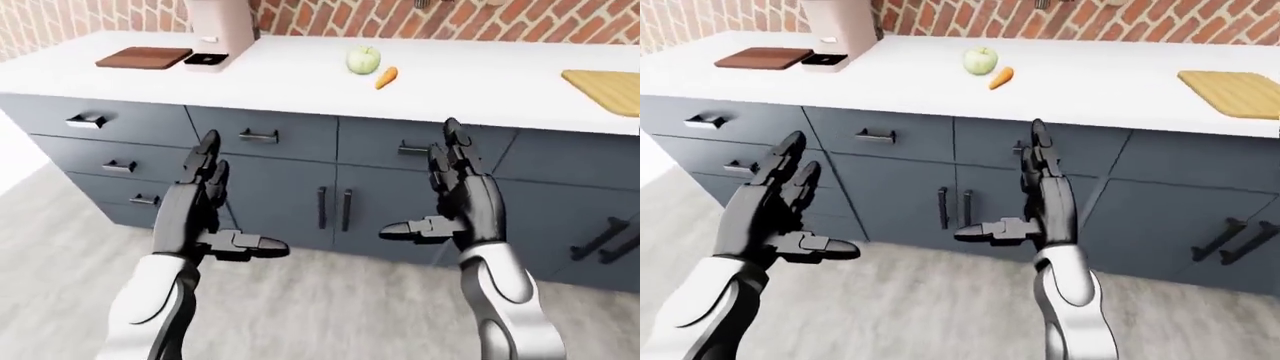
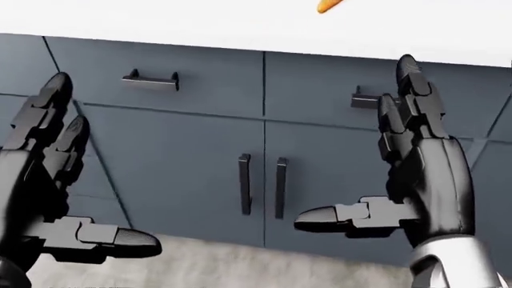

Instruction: Place the carrot and the squash on separate cutting boards.

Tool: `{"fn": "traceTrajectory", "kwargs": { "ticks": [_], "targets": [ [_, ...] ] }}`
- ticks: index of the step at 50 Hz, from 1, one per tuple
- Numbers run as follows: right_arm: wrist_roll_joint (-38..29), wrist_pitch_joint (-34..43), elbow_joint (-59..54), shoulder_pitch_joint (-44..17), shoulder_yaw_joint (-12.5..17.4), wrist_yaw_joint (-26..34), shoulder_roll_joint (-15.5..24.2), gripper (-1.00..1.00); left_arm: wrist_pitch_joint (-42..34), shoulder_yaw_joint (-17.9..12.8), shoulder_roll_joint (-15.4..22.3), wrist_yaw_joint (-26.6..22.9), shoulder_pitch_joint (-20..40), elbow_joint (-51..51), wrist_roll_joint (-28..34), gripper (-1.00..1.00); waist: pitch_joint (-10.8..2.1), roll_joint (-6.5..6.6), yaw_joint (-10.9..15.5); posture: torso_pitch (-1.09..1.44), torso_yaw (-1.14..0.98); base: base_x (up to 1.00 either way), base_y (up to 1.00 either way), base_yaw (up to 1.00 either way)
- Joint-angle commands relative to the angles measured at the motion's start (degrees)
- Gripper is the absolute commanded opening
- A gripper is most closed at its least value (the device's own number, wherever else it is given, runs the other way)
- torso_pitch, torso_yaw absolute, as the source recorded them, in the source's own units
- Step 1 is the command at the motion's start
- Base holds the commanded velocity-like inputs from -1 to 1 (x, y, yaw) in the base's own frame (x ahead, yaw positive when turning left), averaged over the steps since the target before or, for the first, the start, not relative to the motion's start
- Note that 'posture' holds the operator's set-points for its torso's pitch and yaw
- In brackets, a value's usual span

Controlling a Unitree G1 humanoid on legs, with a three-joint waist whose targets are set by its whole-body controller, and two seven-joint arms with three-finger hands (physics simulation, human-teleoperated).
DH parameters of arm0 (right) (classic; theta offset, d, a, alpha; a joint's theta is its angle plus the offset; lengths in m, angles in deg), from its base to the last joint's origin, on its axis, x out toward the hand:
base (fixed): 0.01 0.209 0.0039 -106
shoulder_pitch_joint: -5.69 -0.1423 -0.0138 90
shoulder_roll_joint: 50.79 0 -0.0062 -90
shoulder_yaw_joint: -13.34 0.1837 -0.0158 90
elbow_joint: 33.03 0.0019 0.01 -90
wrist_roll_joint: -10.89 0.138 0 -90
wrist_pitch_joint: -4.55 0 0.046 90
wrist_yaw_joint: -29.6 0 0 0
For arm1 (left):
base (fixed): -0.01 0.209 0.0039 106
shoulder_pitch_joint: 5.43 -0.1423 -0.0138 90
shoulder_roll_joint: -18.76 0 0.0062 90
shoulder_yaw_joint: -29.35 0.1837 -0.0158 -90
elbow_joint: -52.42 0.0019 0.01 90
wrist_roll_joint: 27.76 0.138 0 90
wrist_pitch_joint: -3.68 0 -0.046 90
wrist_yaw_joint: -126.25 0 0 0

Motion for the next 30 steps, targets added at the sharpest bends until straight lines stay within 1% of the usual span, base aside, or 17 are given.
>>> {"fn": "traceTrajectory", "kwargs": {
  "ticks": [1,2,4,5,6,7,8,9,13,15,16,17,20,23,28,29,30],
  "targets": [
    [0.3,-2.5,3.1,-1.0,0.4,-0.5,0.4,1.00,1.5,0.3,0.1,-0.2,1.1,-2.1,-0.5,1.00,-0.27,-0.30,0.1,0.00,0.00,0.21,0.20,0.00],
    [0.8,-2.4,2.9,-0.9,0.6,-0.4,0.4,1.00,0.6,0.3,0.1,-0.1,1.2,-2.9,-0.5,1.00,0.08,-1.76,0.2,0.00,0.00,0.00,0.00,0.00],
    [0.5,-3.1,1.6,-0.9,1.0,-0.9,0.6,1.00,1.2,0.5,0.1,-0.1,1.2,-2.4,-0.4,1.00,-0.50,-2.10,-0.9,0.00,0.00,0.00,-0.01,-0.42],
    [0.4,-3.3,1.3,-0.8,1.0,-1.1,0.6,1.00,1.9,0.5,0.1,-0.2,1.2,-1.9,-0.4,1.00,1.05,-3.44,-2.0,0.00,0.00,0.00,0.00,-0.72],
    [0.4,-3.8,1.0,-0.4,0.9,-0.9,0.6,1.00,1.7,0.6,0.1,-0.2,1.2,-2.1,-0.3,1.00,1.63,-6.63,-3.5,0.00,0.00,0.00,0.00,-0.88],
    [0.3,-4.6,0.8,0.5,0.6,-0.9,0.3,1.00,2.4,1.1,0.0,-0.2,0.9,-1.8,-0.1,1.00,1.29,-8.38,-3.7,0.00,0.00,0.00,0.00,-1.00],
    [0.2,-5.2,0.4,0.9,0.4,-0.8,0.2,1.00,3.0,1.3,0.0,-0.4,0.8,-1.2,0.1,1.00,0.89,-8.56,-1.4,0.00,0.00,0.00,0.00,-1.00],
    [0.2,-5.3,0.1,0.9,0.5,-0.8,0.2,1.00,3.0,1.4,-0.1,-0.5,0.6,-1.3,0.1,1.00,0.52,-8.81,-2.2,0.00,0.00,0.00,0.00,-1.00],
    [0.2,-6.8,-1.2,1.6,0.2,-0.6,0.0,1.00,3.7,1.3,-0.4,-0.9,-0.1,-1.1,0.2,1.00,1.53,-4.00,-1.8,0.00,0.00,0.00,0.00,-1.00],
    [0.5,-7.4,-1.8,1.7,0.7,-0.5,0.1,1.00,3.9,1.3,-0.4,-1.0,0.0,-0.8,0.4,1.00,-0.21,1.30,0.6,0.00,0.00,0.00,0.00,-1.00],
    [0.8,-7.2,-1.6,1.7,1.1,-0.7,0.1,1.00,3.7,1.4,-0.3,-1.0,0.3,-0.8,0.4,1.00,-0.21,1.55,0.0,0.00,0.00,0.00,0.00,-1.00],
    [0.8,-7.3,-1.8,1.7,1.1,-0.8,0.1,1.00,3.5,1.5,-0.4,-1.0,0.2,-1.1,0.5,1.00,0.49,-0.03,0.7,0.00,0.00,0.00,0.00,-1.00],
    [0.8,-8.3,-2.0,2.2,0.9,-0.5,0.2,1.00,3.6,1.9,-0.4,-0.9,0.5,-0.7,0.9,1.00,-1.09,-0.13,1.0,0.00,0.00,0.00,0.00,-0.95],
    [-0.7,-8.3,-1.7,2.5,0.1,-0.1,0.4,1.00,3.1,2.0,-0.4,-1.0,0.7,-1.4,1.0,1.00,-1.92,-2.00,1.8,0.00,0.00,0.00,0.00,0.00],
    [-2.1,-7.2,-1.6,1.6,-0.7,0.3,0.2,1.00,3.5,1.3,-0.4,-1.2,0.8,-0.8,0.8,1.00,-0.31,-4.63,2.4,0.00,0.00,0.00,0.00,0.00],
    [-2.1,-6.8,-1.4,1.4,-0.6,0.3,0.2,1.00,3.9,1.2,-0.3,-1.3,0.7,-0.6,0.8,1.00,-1.50,-4.76,2.4,0.00,0.00,0.23,0.00,0.00],
    [-2.2,-6.5,-1.0,1.4,-0.6,0.3,0.1,1.00,3.1,1.2,-0.3,-1.2,0.9,-1.3,0.8,1.00,-0.25,-5.81,2.4,0.00,0.00,0.38,0.00,0.00]
  ]
}}
